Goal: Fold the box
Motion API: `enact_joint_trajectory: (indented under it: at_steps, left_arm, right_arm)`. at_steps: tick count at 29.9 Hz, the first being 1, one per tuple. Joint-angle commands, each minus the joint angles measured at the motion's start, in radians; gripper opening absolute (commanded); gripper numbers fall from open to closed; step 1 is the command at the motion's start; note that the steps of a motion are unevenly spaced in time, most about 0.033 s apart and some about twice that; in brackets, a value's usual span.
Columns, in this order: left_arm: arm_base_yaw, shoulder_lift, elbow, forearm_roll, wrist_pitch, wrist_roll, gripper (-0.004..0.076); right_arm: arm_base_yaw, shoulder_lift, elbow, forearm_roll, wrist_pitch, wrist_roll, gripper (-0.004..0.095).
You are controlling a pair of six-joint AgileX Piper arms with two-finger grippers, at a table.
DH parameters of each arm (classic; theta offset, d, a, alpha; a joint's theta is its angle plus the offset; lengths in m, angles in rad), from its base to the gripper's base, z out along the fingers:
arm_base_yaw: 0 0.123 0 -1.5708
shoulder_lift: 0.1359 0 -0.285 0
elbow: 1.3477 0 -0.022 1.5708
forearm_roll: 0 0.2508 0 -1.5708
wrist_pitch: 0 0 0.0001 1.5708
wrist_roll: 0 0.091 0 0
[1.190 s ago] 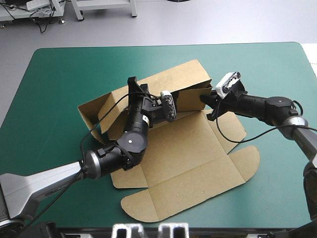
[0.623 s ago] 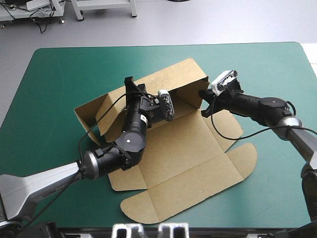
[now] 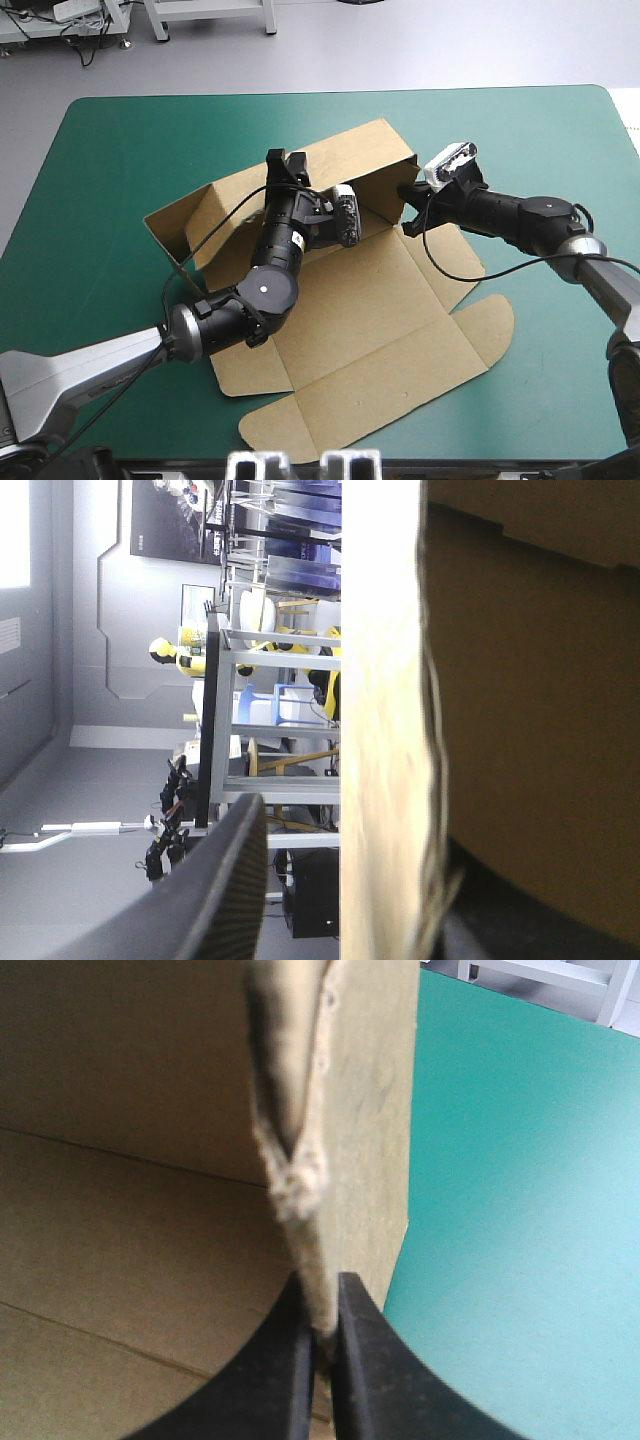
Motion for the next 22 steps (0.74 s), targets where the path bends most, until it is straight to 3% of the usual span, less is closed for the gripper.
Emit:
enact_joint_trajectory:
  at_steps: [1,6,12,15,19,22]
  left_arm:
    - [-0.009,-0.027,-0.032,0.088,-0.020,-0.048,0.0356]
    - [-0.076,-0.027,-0.032,0.088,-0.069,-0.290,0.0356]
    - [-0.216,-0.038,-0.041,0.088,-0.004,-0.484,0.0351]
    - [-0.246,-0.052,-0.074,0.088,0.034,-0.519,0.0260]
    - [-0.244,-0.081,-0.149,0.057,0.040,-0.522,0.0013]
    - [-0.202,-0.116,-0.228,-0.043,0.005,-0.480,0.0016]
  right_arm:
    - [0.004,-0.034,-0.027,0.029,0.057,0.008,-0.0007]
    - [0.004,-0.034,-0.027,0.029,0.015,0.031,-0.0007]
    - [0.004,-0.034,-0.027,0.024,0.000,0.059,-0.0007]
    - [0.004,-0.034,-0.027,0.000,0.005,0.104,-0.0007]
    - [0.004,-0.038,-0.027,-0.066,0.006,0.185,-0.0007]
    - [0.004,-0.059,-0.027,-0.118,0.006,0.250,-0.0006]
